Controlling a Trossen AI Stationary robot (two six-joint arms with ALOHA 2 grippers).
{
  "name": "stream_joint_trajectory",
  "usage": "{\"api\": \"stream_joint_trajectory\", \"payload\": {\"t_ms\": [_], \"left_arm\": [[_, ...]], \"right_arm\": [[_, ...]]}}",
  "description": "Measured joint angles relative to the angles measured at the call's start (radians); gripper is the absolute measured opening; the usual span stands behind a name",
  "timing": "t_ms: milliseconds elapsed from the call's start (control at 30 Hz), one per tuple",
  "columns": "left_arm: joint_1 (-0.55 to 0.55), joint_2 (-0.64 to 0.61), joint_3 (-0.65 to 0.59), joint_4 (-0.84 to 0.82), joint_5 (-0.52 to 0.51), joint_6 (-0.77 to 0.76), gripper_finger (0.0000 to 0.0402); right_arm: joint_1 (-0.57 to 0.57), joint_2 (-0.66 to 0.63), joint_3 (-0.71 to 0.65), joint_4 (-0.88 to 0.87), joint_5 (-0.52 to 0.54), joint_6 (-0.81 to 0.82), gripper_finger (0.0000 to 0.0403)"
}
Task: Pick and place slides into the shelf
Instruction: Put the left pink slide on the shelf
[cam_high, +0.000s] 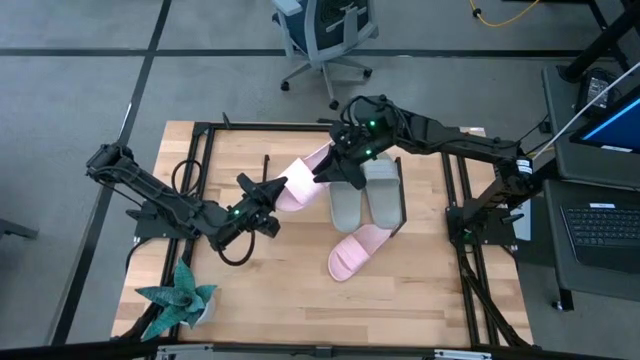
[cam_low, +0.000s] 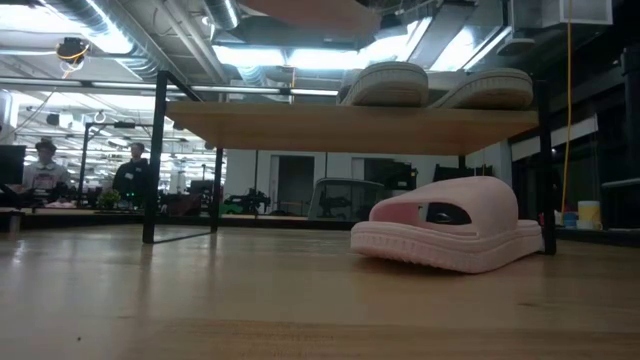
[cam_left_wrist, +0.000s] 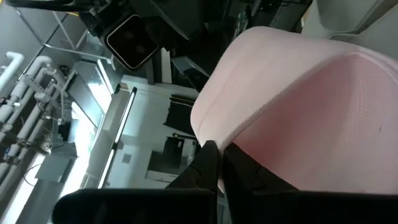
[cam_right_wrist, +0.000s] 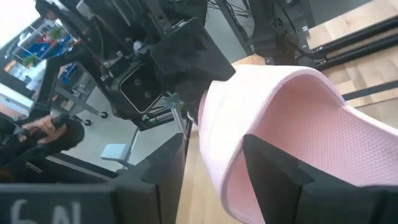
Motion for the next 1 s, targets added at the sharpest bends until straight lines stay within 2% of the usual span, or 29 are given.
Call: {"api": "stream_joint_trajectory", "payload": {"t_ms": [400,533,733,1000], "left_arm": [[-0.019,-0.003,0.0,0.005,-0.024,0.0,0.0],[-0.019,-0.003,0.0,0.005,-0.027,0.0,0.0],[-0.019,-0.003,0.0,0.007,-0.036,-0.004,0.0],[-0.019,-0.004,0.0,0.007,-0.039,-0.014,0.0]], "right_arm": [[-0.01,-0.003,0.0,-0.007,-0.002,-0.036,0.0168],[-0.012,-0.004,0.002,-0.013,-0.051,-0.033,0.0168],[-0.011,-0.008,0.051,-0.081,-0.065,-0.052,0.0168],[-0.01,-0.01,0.066,-0.168,0.012,-0.12,0.0168]]}}
